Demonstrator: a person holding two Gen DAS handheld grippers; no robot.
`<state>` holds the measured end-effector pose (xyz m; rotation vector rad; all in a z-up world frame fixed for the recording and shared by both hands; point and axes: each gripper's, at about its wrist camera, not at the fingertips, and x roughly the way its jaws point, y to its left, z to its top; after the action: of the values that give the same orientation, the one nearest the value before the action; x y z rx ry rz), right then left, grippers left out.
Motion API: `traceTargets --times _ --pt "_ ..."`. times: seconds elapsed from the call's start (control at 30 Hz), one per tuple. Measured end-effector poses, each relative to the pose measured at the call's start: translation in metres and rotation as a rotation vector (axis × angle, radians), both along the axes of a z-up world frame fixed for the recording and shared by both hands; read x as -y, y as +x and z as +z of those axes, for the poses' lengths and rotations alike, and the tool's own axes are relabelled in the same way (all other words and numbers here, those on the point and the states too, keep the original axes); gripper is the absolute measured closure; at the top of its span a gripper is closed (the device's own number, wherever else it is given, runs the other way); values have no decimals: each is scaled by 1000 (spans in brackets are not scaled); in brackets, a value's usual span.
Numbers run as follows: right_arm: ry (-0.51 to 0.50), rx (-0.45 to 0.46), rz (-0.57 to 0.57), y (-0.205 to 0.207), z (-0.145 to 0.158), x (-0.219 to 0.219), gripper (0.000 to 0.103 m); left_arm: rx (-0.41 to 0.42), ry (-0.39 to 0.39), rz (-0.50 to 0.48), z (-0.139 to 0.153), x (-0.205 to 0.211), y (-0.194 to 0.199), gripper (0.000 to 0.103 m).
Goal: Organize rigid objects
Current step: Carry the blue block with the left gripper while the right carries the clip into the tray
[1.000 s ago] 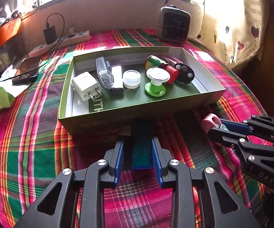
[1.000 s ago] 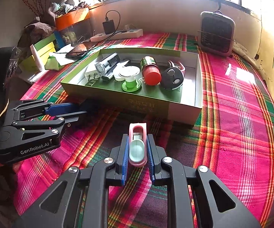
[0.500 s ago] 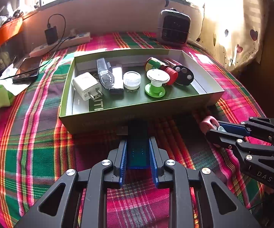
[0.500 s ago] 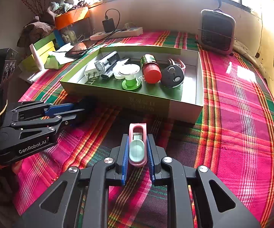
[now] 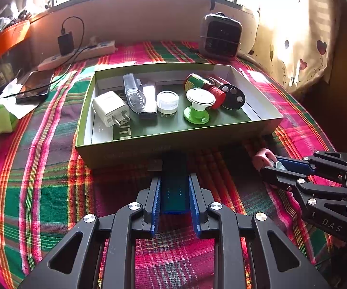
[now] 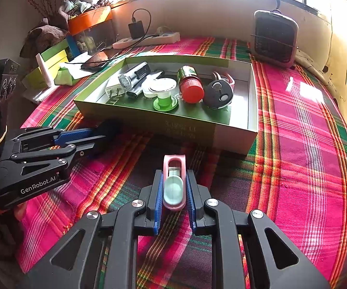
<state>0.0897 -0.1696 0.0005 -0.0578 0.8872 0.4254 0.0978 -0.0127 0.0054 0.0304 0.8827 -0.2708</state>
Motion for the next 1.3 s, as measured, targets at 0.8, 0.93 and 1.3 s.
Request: traceTargets --times 0.8,0.93,1.3 --pt "11 -8 -30 -7 1 -1 84 3 -26 -7 8 -2 -10 82" --pt "27 0 -31 -11 4 -1 84 16 -33 -4 14 -5 -14 82" --pt "52 37 -46 -17 21 2 84 51 -68 1 37 -14 -17 82"
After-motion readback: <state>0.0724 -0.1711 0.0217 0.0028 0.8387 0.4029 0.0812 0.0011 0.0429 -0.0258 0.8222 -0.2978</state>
